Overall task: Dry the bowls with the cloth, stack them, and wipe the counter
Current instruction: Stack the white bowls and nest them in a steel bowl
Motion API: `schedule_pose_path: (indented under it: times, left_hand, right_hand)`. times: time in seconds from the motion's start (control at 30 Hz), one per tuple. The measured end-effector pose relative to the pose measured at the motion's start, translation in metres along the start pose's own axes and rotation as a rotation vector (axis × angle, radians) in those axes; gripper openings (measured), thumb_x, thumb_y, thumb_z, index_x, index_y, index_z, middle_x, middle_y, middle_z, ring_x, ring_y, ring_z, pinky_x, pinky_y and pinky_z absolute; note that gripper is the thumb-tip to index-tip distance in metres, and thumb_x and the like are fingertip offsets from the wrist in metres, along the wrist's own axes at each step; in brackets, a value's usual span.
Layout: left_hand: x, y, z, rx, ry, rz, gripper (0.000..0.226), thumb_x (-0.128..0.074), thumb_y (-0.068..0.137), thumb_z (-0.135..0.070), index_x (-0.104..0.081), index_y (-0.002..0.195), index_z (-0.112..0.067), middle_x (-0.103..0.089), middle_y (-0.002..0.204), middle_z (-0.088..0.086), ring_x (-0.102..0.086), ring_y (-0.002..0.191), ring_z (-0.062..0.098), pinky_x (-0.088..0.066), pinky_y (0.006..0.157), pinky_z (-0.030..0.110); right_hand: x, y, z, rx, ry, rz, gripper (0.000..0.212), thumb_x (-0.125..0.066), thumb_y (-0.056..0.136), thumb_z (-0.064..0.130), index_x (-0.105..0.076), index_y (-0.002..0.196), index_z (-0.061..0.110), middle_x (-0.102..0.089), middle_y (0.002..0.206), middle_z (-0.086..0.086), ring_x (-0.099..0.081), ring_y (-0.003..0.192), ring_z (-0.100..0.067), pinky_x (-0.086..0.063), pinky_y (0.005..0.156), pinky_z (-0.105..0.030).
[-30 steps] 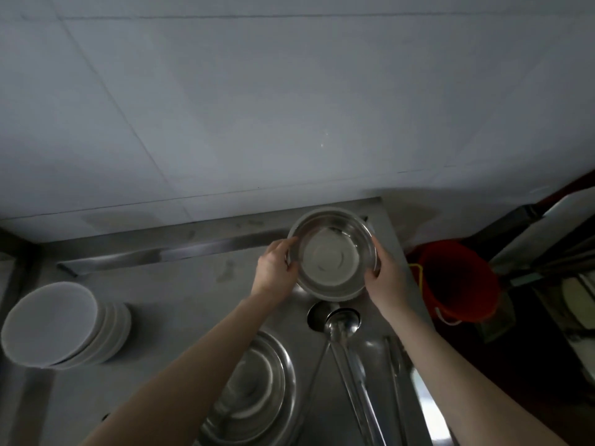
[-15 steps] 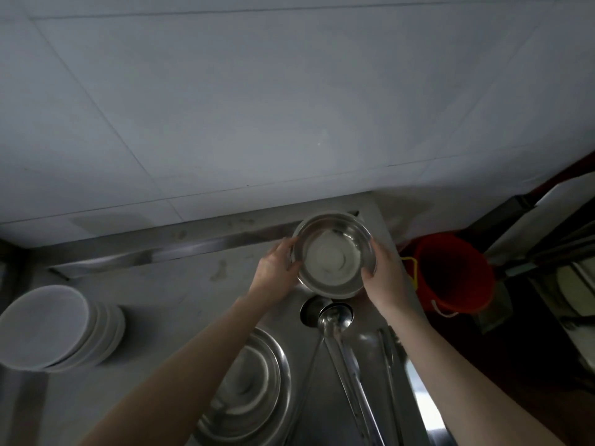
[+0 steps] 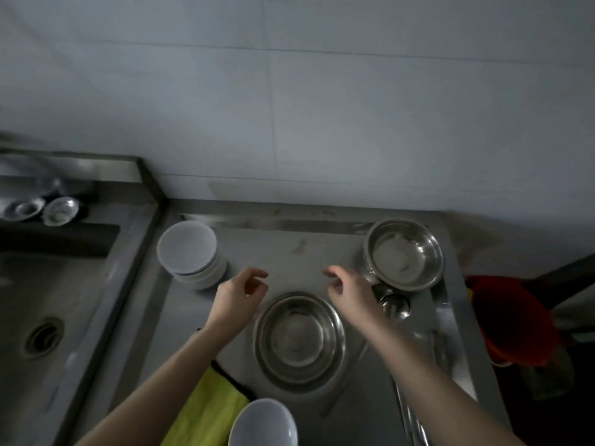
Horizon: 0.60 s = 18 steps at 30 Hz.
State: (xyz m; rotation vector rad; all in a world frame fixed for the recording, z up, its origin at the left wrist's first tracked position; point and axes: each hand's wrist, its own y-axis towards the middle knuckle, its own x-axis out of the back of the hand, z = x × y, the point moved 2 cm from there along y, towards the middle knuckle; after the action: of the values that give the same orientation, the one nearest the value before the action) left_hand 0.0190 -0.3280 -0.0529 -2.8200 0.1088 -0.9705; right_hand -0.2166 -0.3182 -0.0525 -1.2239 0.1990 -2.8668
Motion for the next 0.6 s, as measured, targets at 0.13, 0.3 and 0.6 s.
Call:
schedule_pose_path:
  times: [0.13, 0.3, 0.6]
  left_hand:
    - [0.026, -0.066, 0.042, 0.059, 0.064, 0.106, 0.021, -0.07, 0.087, -0.02, -0.064, 0.101, -0.034, -0.069, 0.082, -0.013, -0.062, 0.074, -0.005, -0.043, 0.063, 0.005]
    - [0.017, -0.142, 0.079, 0.044, 0.145, 0.214, 0.037, -0.074, 0.081, -0.024, -0.06, 0.114, -0.036, -0.066, 0.099, -0.014, -0.061, 0.085, -0.003, -0.048, 0.073, 0.013]
    - [-0.019, -0.226, 0.114, 0.012, 0.296, 0.293, 0.086, -0.081, 0.066, -0.043, -0.04, 0.141, -0.034, -0.039, 0.137, -0.007, -0.044, 0.122, 0.016, -0.043, 0.101, 0.032]
  right_hand:
    - [-0.048, -0.039, 0.028, 0.115, -0.043, 0.184, 0.038, -0.062, 0.083, 0.015, -0.063, 0.12, 0.016, -0.067, 0.115, -0.005, -0.061, 0.107, -0.022, -0.044, 0.093, -0.027]
    - [-0.095, -0.096, 0.024, 0.15, -0.046, 0.366, 0.038, -0.062, 0.084, 0.014, -0.063, 0.121, 0.02, -0.064, 0.117, -0.004, -0.06, 0.108, -0.019, -0.045, 0.094, -0.027]
    - [-0.122, -0.174, -0.007, 0.023, -0.109, 0.455, 0.052, -0.065, 0.085, 0.016, -0.05, 0.134, 0.018, -0.055, 0.132, -0.003, -0.052, 0.121, -0.019, -0.038, 0.101, -0.026]
